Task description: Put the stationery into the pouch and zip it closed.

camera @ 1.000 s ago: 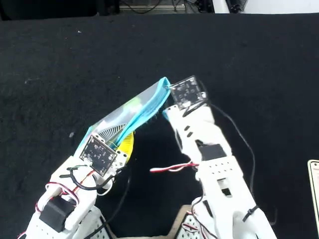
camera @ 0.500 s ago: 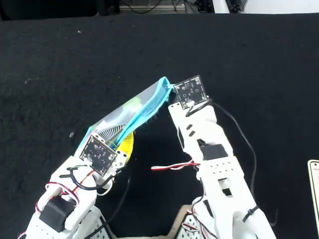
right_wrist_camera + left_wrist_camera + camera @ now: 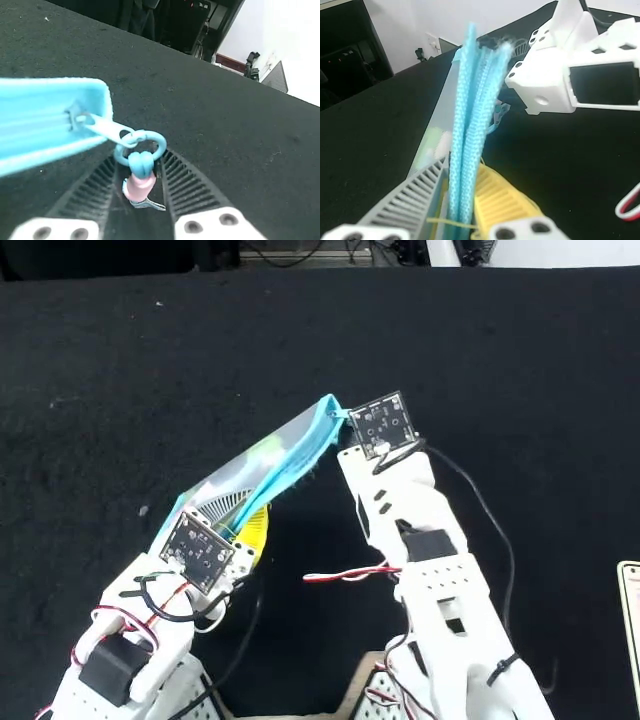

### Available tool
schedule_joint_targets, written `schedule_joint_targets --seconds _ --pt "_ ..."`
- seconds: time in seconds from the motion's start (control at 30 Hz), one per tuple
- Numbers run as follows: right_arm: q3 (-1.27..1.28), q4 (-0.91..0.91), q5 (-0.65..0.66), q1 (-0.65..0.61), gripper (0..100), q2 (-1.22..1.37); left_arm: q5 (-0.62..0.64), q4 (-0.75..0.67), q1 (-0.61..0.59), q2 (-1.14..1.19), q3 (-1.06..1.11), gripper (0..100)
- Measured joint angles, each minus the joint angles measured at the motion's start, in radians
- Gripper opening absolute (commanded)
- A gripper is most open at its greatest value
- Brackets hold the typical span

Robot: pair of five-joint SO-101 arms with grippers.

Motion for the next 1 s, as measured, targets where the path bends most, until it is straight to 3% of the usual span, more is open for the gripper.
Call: schedule_joint_targets --seconds 0.27,0.5,1.0 --pt "-0.003 -0.127 0.0 0.0 2.9 0.146 0.0 0.0 0.0 0.0 0.0 3" --pt "-0.04 -0.15 0.0 0.0 24.3 0.238 0.002 0.012 0.0 0.002 0.002 3" --pt "0.018 -0.112 -0.087 -0.006 24.5 0.089 0.002 0.012 0.0 0.002 0.002 3"
